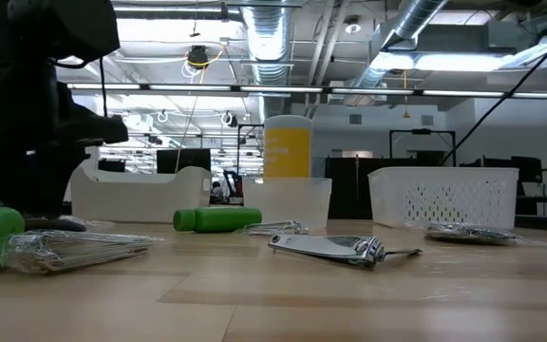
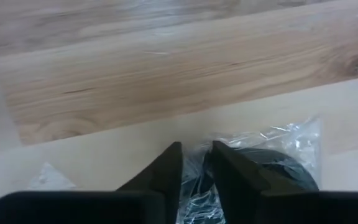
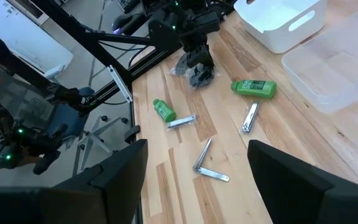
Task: Pick & Place Travel size toiletries
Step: Put the black hairbrush into the left white bin
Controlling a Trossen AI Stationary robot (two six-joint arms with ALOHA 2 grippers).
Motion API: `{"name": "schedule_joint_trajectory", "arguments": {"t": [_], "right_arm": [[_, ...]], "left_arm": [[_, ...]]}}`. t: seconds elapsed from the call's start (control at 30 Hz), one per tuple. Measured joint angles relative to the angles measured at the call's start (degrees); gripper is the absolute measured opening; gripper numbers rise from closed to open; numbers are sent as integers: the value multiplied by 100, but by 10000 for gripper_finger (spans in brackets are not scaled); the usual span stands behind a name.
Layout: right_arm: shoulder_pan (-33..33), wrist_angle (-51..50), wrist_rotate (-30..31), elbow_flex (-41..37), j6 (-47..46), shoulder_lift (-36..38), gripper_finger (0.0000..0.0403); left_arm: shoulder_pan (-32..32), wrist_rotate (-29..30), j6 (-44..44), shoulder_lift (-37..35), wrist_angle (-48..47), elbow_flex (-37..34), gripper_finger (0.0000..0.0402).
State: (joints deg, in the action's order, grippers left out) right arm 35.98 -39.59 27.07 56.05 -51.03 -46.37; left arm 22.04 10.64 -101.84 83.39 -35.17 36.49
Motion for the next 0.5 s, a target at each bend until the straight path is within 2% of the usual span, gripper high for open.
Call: {"name": "schedule_joint_trajectory", "arguments": {"t": [0.23, 0.37, 0.5], "right_arm": [[1, 0, 0, 0, 0, 0, 270], [1, 0, 0, 0, 0, 0, 270], [-1, 0, 0, 0, 0, 0, 270]], "left_arm": [[0, 54, -37, -362, 50, -159, 7], [0, 117, -39, -588, 144, -159, 4], [0, 258, 13, -1082, 735, -159, 1]]}}
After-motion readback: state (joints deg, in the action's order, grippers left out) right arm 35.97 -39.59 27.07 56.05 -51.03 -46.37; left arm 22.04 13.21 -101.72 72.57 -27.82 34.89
